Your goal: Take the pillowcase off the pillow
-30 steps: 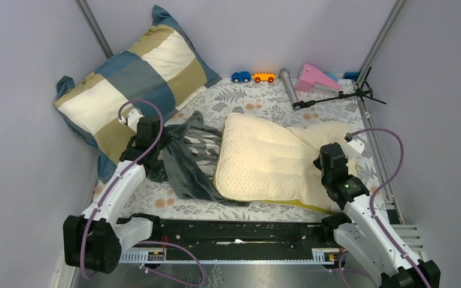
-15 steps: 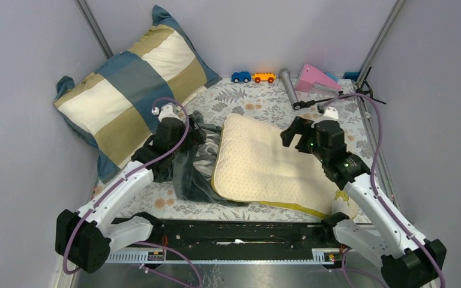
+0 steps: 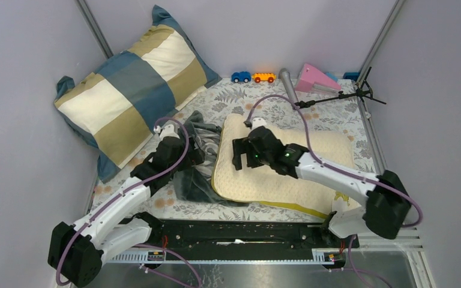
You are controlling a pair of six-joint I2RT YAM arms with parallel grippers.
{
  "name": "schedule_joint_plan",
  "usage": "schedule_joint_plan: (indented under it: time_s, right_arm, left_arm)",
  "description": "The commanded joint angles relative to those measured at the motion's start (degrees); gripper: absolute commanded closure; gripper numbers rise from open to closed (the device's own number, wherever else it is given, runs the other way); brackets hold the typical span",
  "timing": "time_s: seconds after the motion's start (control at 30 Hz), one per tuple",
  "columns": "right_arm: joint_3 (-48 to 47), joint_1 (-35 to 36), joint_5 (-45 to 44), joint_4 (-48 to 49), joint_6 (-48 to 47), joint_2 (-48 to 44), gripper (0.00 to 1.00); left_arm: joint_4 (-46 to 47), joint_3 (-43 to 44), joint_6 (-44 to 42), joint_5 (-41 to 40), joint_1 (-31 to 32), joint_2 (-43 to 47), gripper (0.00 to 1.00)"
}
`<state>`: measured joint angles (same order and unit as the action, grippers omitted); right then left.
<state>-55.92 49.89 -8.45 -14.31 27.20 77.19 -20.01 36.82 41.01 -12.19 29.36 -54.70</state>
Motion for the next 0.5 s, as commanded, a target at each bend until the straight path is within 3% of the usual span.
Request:
schedule_joint_plan:
  time_s: [0.0,0.2,0.27,0.33,0.37,0.4,0.47]
  right_arm:
    - [-5.25,2.16,-0.93,0.88,-1.78,6.80,0.00]
    - [-4.96,2.23,-0.98,-0.77,-2.82,15.23,0.01]
    - [-2.57,2.22,-2.18,0.91,-2.13,14.01,0.26]
    - [-0.17,2.17,-5.64,2.79,-1.12,10.86,0.77]
    - [0.81,2.17,-8.27,3.38,-0.54,8.72,0.94]
    - [1.65,2.12,-11.09,3.56,-0.10,6.41,1.00]
    - [3.12,1.87,-16.85,3.60,-0.02,1.62,1.00]
  left_arm:
    - [1.88,-3.58,1.45,-0.24,0.17,3.32,0.01]
    - [3.27,-6.89,4.19,-0.66,0.08,1.10,0.01]
    - [5.16,-8.12,5.31,0.97,0.08,-0.72,0.01]
    - [6.73,-9.15,6.21,2.27,0.08,-2.29,0.01]
    - [7.34,-9.52,6.54,2.49,0.08,-2.91,0.01]
    - [7.81,-9.79,6.68,2.59,0.08,-3.41,0.01]
    - [8.28,-10.01,6.79,2.48,0.08,-4.18,0.02]
